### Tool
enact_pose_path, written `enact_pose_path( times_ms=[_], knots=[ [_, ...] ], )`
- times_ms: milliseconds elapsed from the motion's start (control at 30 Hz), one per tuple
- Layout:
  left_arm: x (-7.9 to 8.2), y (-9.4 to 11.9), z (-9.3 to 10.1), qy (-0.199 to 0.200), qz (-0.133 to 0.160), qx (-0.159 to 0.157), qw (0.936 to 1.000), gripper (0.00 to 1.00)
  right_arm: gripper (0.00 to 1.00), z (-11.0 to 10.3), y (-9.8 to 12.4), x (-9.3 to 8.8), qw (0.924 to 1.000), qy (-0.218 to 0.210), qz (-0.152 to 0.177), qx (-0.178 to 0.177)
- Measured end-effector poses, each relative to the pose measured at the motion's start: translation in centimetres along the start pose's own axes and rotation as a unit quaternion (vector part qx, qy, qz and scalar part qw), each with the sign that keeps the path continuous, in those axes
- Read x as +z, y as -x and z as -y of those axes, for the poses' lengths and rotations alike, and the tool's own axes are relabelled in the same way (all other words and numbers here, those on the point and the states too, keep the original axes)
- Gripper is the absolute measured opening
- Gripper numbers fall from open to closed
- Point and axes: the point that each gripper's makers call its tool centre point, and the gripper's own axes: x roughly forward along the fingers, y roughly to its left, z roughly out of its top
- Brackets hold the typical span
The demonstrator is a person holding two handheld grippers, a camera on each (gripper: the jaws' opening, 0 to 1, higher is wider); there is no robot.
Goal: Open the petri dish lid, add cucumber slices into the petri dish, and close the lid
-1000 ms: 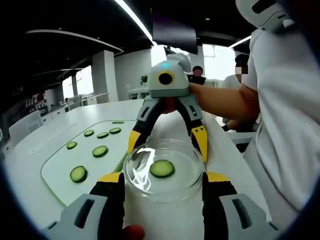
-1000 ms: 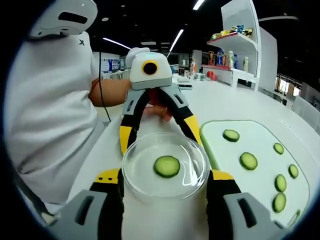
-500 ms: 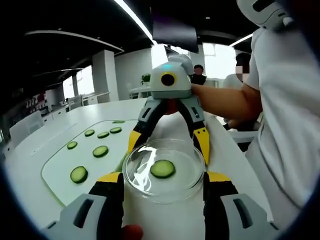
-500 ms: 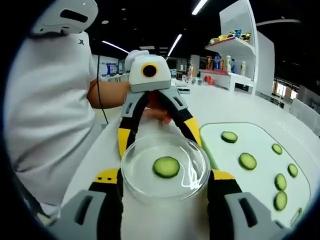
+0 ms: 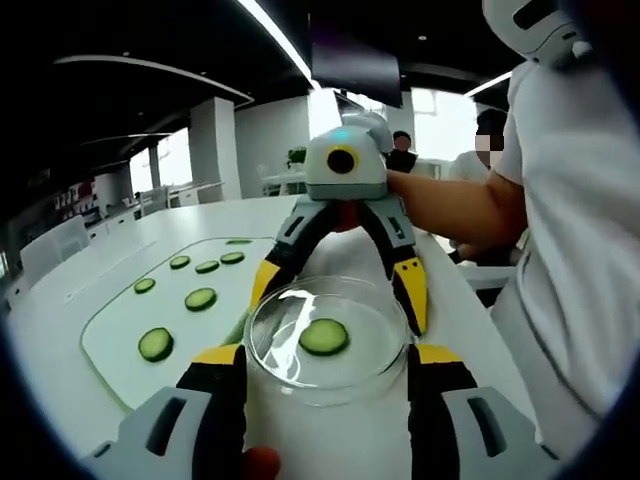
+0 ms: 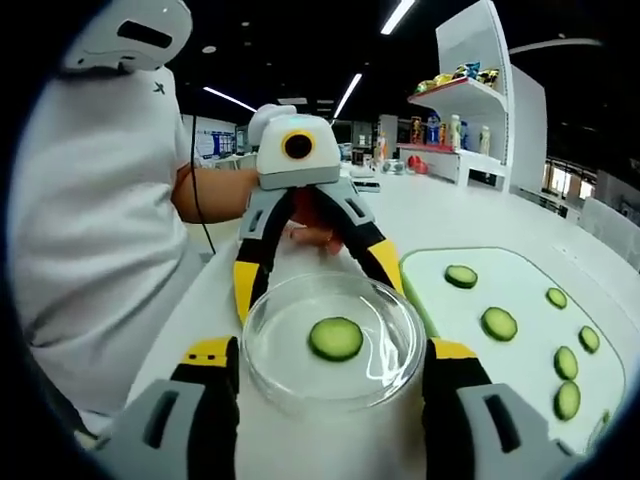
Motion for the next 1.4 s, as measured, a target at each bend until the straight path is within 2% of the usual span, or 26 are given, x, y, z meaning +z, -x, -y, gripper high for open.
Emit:
enact_pose_path(
  times_ms=[167, 267, 433, 633, 767, 833, 900, 967, 1133, 1200, 1267, 1400],
  knots=[
    [0.0, 0.1, 0.5, -0.009, -0.002, -0.010, 0.9999, 0.84, 0.91, -1.1, 0.1, 0.4, 0.9994, -0.022, 0.011, 0.025],
    [-0.1, 0.4, 0.4, -0.004, -0.004, -0.009, 0.9999, 0.87, 0.97, -1.8, 0.3, 0.8, 0.9988, -0.030, 0.019, 0.033],
    [0.1, 0.6, 0.5, 0.000, 0.003, -0.010, 0.9999, 0.89, 0.97, -0.9, 0.8, 2.4, 0.9981, -0.011, 0.060, 0.004],
    [0.2, 0.6, 0.5, 0.002, 0.005, -0.010, 0.9999, 0.91, 0.97, -0.3, 1.0, 2.4, 0.9983, -0.005, 0.057, -0.014],
    [0.3, 0.7, 0.1, -0.003, 0.006, 0.001, 1.0000, 0.91, 0.97, 0.0, 1.0, 2.2, 0.9984, -0.004, 0.050, -0.026],
    [0.5, 0.8, -0.3, -0.002, 0.007, 0.010, 0.9999, 0.91, 0.97, 0.7, 1.3, 3.0, 0.9968, 0.011, 0.059, -0.053],
    [0.8, 1.0, -0.4, 0.001, 0.011, 0.013, 0.9998, 0.91, 0.97, 0.6, 1.8, 4.2, 0.9949, 0.005, 0.085, -0.055],
    [1.1, 1.1, -0.4, 0.003, 0.016, 0.015, 0.9998, 0.91, 0.97, 0.6, 2.1, 4.4, 0.9944, 0.004, 0.088, -0.057],
    [0.7, 1.1, 0.0, -0.010, 0.001, 0.014, 0.9999, 0.91, 0.97, 0.5, 2.3, 4.7, 0.9937, 0.024, 0.080, -0.074],
    [0.8, 1.2, 0.4, -0.011, 0.000, 0.011, 0.9999, 0.91, 0.97, 0.5, 2.7, 5.8, 0.9899, 0.003, 0.117, -0.079],
    [1.1, 1.3, 1.1, -0.010, 0.005, 0.004, 0.9999, 0.91, 0.97, 0.8, 3.3, 6.4, 0.9862, -0.010, 0.139, -0.089],
    [1.3, 1.8, 1.1, -0.016, 0.004, 0.010, 0.9998, 0.91, 0.97, 0.8, 4.1, 6.6, 0.9855, 0.000, 0.134, -0.104]
  ],
)
